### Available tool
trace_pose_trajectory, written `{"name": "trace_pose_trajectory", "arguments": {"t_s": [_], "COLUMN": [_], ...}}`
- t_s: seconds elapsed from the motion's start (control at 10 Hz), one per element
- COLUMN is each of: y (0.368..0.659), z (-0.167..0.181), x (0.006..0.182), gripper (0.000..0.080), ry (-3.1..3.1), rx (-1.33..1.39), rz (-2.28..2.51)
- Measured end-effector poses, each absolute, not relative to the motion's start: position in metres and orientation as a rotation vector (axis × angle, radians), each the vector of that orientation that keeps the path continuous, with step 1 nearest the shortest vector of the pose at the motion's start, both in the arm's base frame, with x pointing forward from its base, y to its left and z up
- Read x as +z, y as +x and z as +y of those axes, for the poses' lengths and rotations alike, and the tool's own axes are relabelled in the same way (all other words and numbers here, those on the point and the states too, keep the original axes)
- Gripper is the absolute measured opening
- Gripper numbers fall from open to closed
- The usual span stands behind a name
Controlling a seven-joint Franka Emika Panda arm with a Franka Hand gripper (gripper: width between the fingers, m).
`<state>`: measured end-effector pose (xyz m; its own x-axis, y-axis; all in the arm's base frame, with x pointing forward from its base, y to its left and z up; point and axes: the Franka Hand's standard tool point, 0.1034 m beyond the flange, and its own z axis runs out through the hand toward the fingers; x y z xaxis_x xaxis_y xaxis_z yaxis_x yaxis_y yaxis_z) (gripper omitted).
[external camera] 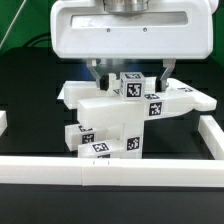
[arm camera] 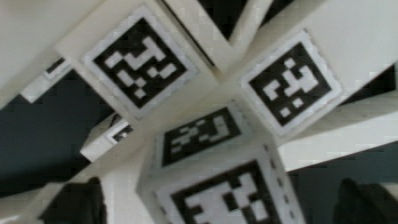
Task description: Assemble chair
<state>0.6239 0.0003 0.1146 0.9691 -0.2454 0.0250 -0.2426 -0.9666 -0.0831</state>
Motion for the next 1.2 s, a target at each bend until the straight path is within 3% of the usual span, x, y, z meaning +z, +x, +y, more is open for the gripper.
{"name": "trace_pose_trajectory", "arguments": {"t_s": [0.4,0.7,0.8,0.9,1.0,1.2], "y": [0.6234,0.6226,0.6227,0.6227,0.6227,0.6227], "z": [-0.0013,0.0001,-0.0007,-0.0010,-0.0009,-0.0010], "x": [0.1122,0.1114,0.1115,0.1115,0.1114,0.1114], "gripper": [0.0648,0.0620,0.0415,0.0415,0.0281,0.0281], "ry": [-3.115,-3.109,-3.109,-3.110,-3.113,-3.113], "rx": [-0.060,-0.050,-0.049,-0.049,-0.050,-0.050], "rz": [-0.340,-0.380,-0.377,-0.366,-0.344,-0.340]}}
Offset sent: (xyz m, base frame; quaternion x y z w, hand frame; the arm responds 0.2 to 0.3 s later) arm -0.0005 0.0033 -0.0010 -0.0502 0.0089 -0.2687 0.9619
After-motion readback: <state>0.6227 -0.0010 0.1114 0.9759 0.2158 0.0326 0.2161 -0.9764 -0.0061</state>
